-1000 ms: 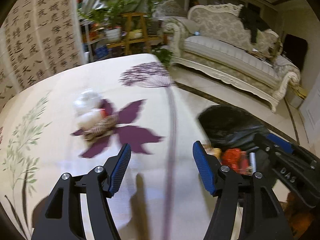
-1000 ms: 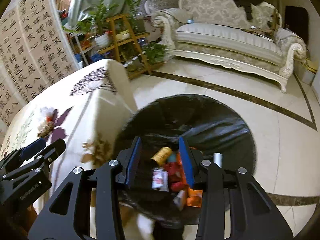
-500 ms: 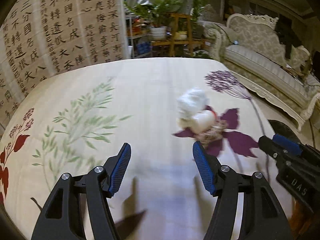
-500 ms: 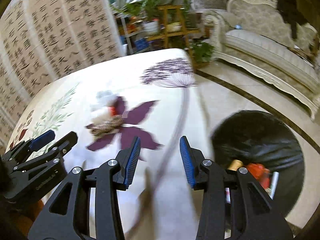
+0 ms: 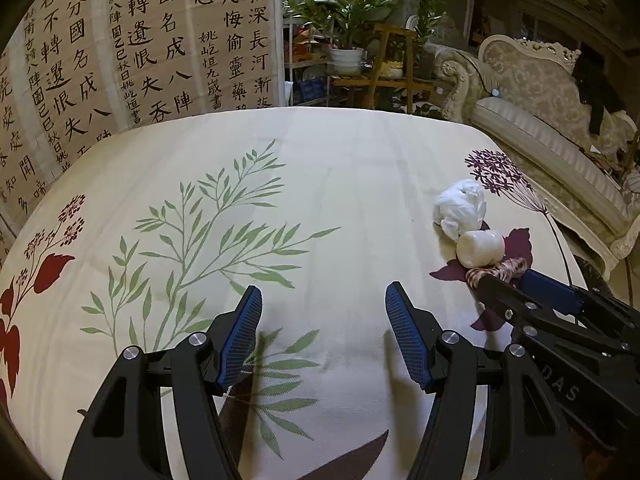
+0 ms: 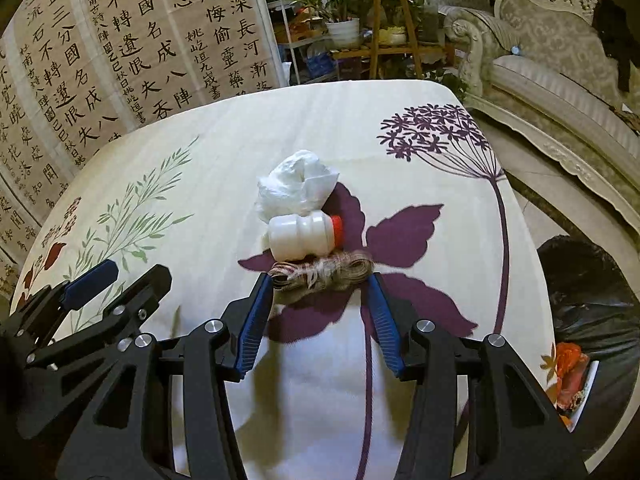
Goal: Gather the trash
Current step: 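Move both tools back to the bed, right tool toward the twine, then lower the right tool onto the twine and checked ribbon, then grasp the checked ribbon with the right tool and lift it, then grasp the small white bottle with the left tool while the right tool holds the ribbon, then carry the bottle and ribbon over the black bin and open both tools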
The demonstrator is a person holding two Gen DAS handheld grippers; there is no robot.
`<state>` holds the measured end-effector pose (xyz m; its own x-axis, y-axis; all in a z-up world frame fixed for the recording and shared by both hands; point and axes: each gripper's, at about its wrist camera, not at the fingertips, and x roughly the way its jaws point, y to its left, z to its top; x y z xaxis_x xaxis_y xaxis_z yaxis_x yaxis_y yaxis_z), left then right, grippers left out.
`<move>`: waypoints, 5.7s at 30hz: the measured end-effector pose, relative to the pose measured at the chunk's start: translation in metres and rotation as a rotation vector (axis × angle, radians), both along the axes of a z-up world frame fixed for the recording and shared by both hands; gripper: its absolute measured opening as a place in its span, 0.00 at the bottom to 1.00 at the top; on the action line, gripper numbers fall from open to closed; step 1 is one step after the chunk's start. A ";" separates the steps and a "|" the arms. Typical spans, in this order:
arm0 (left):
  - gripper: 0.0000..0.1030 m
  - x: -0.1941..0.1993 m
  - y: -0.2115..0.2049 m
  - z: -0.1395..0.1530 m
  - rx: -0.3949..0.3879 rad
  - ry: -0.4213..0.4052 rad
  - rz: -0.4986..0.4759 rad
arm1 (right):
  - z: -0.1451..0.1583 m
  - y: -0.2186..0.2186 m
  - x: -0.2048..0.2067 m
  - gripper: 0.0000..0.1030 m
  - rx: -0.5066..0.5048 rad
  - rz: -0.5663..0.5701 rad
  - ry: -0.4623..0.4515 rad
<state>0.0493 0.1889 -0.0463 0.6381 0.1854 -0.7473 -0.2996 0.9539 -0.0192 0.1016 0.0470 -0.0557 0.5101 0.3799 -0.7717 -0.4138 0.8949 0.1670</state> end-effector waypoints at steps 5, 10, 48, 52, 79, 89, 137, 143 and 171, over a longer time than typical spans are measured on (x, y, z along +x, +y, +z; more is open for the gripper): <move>0.61 0.001 0.003 0.000 -0.004 -0.003 0.001 | -0.001 -0.003 0.005 0.48 -0.015 -0.014 -0.005; 0.61 0.001 0.007 -0.001 -0.020 -0.001 0.007 | -0.001 -0.015 0.009 0.48 -0.023 -0.053 -0.009; 0.62 0.006 0.008 -0.002 -0.029 -0.005 -0.009 | 0.005 -0.028 0.019 0.50 -0.020 -0.143 -0.002; 0.62 0.006 0.008 -0.002 -0.030 -0.004 -0.009 | 0.000 -0.022 0.025 0.50 -0.008 -0.153 0.026; 0.66 0.021 -0.014 0.003 -0.033 -0.013 -0.069 | 0.001 -0.036 0.018 0.13 -0.031 -0.111 -0.032; 0.70 0.051 -0.051 0.009 -0.015 -0.018 -0.134 | 0.012 -0.064 0.021 0.13 0.008 -0.134 -0.059; 0.40 0.029 -0.165 0.022 -0.021 -0.049 -0.347 | 0.005 -0.198 -0.030 0.13 -0.012 -0.343 -0.071; 0.40 0.017 -0.205 0.020 -0.011 -0.051 -0.412 | 0.000 -0.233 -0.047 0.13 -0.024 -0.418 -0.067; 0.61 0.016 -0.269 0.002 0.042 -0.012 -0.494 | -0.022 -0.285 -0.044 0.25 -0.020 -0.533 -0.033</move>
